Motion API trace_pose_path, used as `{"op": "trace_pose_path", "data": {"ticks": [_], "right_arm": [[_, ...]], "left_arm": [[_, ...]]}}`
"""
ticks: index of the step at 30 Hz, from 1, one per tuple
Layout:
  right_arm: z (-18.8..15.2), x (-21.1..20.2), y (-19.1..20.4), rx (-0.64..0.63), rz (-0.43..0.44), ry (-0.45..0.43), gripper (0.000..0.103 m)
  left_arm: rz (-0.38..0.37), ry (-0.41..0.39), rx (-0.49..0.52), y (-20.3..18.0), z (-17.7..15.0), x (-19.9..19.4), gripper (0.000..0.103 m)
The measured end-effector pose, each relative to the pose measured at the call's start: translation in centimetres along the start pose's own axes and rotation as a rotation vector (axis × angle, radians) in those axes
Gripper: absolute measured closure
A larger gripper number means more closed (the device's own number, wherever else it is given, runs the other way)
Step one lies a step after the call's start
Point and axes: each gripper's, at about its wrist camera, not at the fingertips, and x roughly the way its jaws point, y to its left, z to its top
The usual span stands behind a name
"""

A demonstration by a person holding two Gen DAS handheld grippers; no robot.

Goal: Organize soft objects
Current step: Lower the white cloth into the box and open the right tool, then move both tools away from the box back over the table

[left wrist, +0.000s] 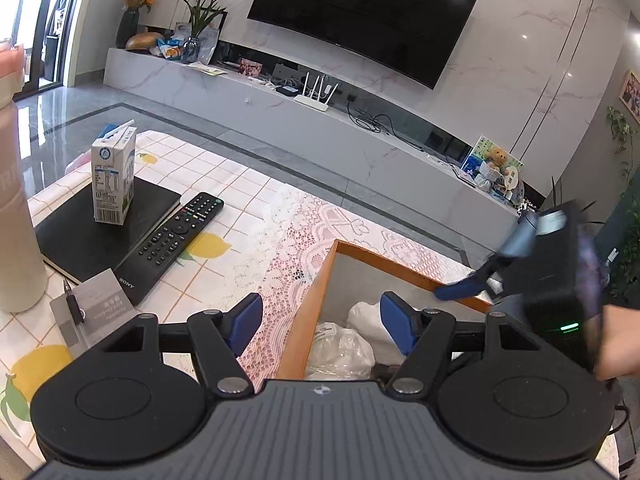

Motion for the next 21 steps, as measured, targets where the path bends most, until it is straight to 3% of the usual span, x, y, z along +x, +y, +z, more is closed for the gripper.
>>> {"op": "trace_pose_path", "data": {"ticks": [12,18,21], "right_arm": [[-0.4,-8.0,-1.8,0.078,-0.107,-0.086,0.003],[-1.7,-12.0,-1.9,0.108,-0.138,-0.138,0.003],[-2.6,-13.5,-2.8,0.146,-0.141,-0.135,0.003]], "left_arm": [[0.024,-0.054,0.014,0.1,0.5,-1.6,0.024],[0.07,-0.11,0.05,-1.0,0.8,-2.5,0.024],[0.056,-0.108,0.049,-1.3,0.9,-2.7,0.024]]}}
